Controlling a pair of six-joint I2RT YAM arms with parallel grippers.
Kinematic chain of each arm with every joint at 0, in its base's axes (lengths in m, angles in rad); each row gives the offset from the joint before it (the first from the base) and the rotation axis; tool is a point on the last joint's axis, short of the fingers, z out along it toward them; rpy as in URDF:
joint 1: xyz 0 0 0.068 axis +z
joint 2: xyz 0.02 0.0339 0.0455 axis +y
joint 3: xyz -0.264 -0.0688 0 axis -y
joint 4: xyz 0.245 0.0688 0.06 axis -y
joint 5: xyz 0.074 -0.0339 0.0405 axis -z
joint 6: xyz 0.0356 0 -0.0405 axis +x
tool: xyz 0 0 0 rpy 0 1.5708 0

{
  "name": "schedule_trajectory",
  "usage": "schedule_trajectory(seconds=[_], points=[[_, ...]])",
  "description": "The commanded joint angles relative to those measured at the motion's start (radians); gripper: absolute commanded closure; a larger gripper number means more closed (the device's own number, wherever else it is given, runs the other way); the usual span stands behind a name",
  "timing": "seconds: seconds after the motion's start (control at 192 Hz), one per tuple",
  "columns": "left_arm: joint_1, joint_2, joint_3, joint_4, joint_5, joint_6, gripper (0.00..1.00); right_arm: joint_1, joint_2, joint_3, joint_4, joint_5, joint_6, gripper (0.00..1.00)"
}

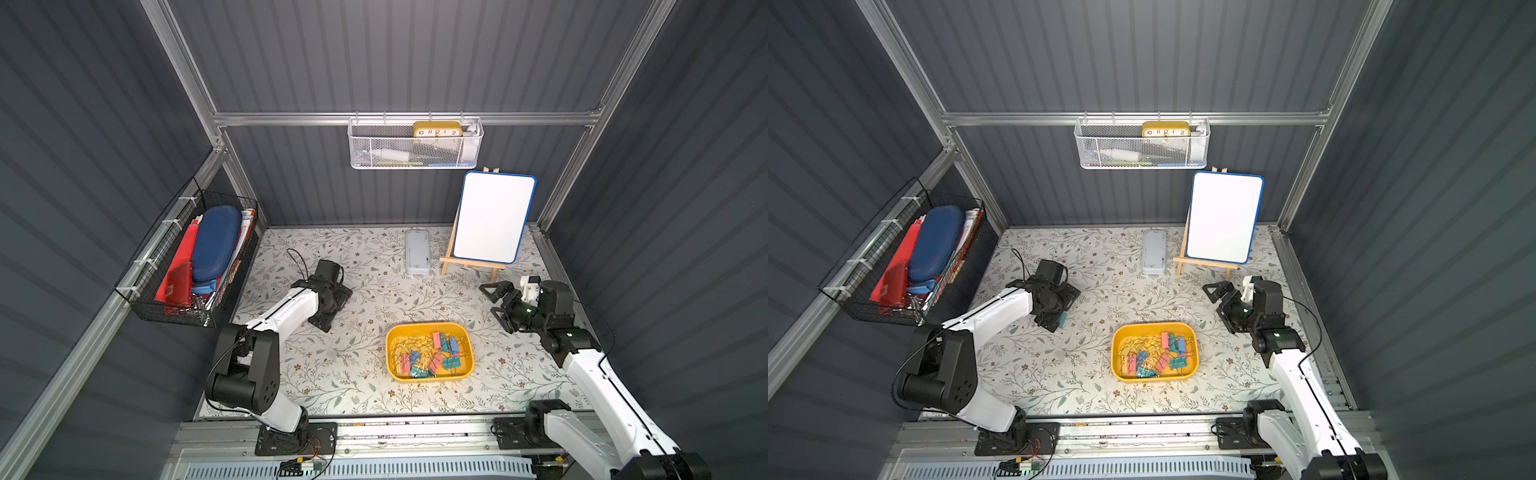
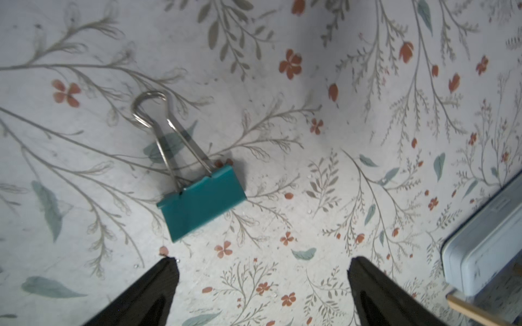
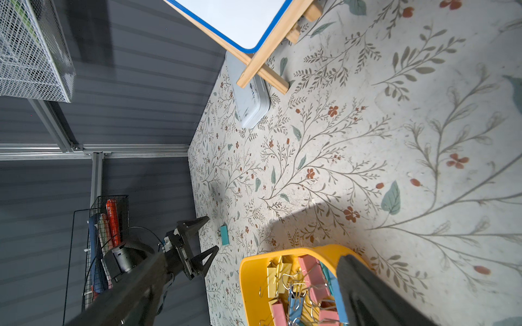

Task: Put the binder clips in the storage box
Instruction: Pick up the binder clip at the center of the board.

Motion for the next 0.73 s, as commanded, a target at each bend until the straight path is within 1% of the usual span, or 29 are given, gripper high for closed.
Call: schedule_trajectory(seconds=[0.0, 0.219, 0.469, 0.563, 0.641, 0.699, 0.725], points=[[0.025, 0.062, 0.032, -0.083, 0.026, -0.087, 0.01, -0.003, -0.010, -0.002, -0.008, -0.006, -0.016, 0.01], [0.031, 0.179, 0.073, -0.123, 0.035, -0.088, 0.01, -0.004, -0.010, -0.004, -0.008, -0.006, -0.017, 0.01], [0.035, 0.247, 0.116, -0.178, -0.059, -0.092, 0.01, -0.004, -0.025, 0.000, -0.020, 0.007, -0.022, 0.01], [0.038, 0.250, 0.120, -0.213, -0.114, -0.115, 0.17, -0.004, -0.032, -0.001, -0.026, 0.011, -0.024, 0.01], [0.039, 0.247, 0.117, -0.212, -0.130, -0.117, 0.29, -0.004, -0.033, -0.004, -0.026, 0.011, -0.021, 0.01], [0.041, 0.251, 0.115, -0.201, -0.133, -0.109, 0.30, -0.004, -0.031, -0.003, -0.024, 0.007, -0.020, 0.01], [0.041, 0.254, 0.114, -0.194, -0.130, -0.100, 0.33, -0.005, -0.030, -0.003, -0.023, 0.004, -0.020, 0.01]])
